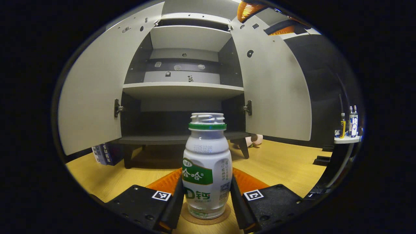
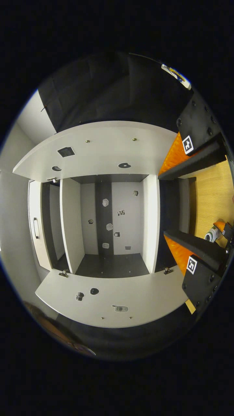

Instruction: Grasp the bottle in the cabinet with the left hand and place it on the coaster, then close the right door with the right hand and the left door with the left hand.

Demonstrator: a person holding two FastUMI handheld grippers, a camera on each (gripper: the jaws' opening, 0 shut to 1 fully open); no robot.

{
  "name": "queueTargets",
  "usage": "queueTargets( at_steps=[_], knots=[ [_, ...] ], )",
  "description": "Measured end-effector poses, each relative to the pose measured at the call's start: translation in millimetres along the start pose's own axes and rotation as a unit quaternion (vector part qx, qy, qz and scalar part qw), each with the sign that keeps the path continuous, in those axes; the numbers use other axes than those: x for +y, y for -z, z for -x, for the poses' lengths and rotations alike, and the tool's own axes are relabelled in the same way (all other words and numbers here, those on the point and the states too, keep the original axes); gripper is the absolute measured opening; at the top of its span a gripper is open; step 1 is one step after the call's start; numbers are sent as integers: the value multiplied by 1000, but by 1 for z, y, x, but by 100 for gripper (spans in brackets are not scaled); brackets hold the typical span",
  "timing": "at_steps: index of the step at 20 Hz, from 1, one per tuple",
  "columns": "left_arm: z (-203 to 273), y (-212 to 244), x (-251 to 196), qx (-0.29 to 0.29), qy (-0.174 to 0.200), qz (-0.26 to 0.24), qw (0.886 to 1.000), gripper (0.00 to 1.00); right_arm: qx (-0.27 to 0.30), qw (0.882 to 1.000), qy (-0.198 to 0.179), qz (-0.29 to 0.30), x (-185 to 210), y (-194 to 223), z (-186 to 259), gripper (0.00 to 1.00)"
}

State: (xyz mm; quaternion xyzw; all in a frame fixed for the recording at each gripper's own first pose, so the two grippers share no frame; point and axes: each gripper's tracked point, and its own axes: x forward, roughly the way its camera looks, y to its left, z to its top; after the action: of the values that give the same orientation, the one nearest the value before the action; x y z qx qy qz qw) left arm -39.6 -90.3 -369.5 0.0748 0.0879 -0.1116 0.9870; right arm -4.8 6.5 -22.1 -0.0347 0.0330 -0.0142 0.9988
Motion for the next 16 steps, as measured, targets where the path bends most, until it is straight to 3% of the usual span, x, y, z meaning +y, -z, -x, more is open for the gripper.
queueTargets(
  at_steps=[1, 2, 4, 5, 6, 8, 10, 11, 14, 16],
  knots=[
    [0, 1, 0, -2, -1, 4, 1000, 69, 0, 1000, 0, -2, 1, 0, 1, 98],
    [0, 1, -1, -2, -2, 9, 1000, 70, 0, 1000, -1, -3, 1, 0, 0, 92],
    [0, 4, -1, 0, 0, 10, 1000, 72, 0, 1000, 1, -2, -1, 0, -2, 92],
    [0, 7, -2, 6, 6, 11, 1000, 72, -2, 1000, 2, -2, -1, -1, -3, 98],
    [2, 11, -2, 14, 13, 16, 1000, 73, -4, 1000, 2, -4, -1, -3, -3, 92],
    [8, 12, 2, 24, 16, 18, 999, 81, -8, 1000, 0, -6, 0, -4, -5, 92],
    [11, 3, 5, 18, 12, 8, 1000, 91, -10, 1000, -1, -6, 0, -5, -6, 98],
    [12, -5, 6, 11, 14, 5, 1000, 94, -13, 1000, -2, -7, 0, -8, -7, 92],
    [15, -34, 12, -6, 18, 10, 1000, 94, -20, 1000, -8, -13, 1, -10, -8, 92],
    [17, -55, 18, -14, 12, 31, 999, 94, -25, 1000, -10, -13, 1, -13, -8, 98]
  ],
)
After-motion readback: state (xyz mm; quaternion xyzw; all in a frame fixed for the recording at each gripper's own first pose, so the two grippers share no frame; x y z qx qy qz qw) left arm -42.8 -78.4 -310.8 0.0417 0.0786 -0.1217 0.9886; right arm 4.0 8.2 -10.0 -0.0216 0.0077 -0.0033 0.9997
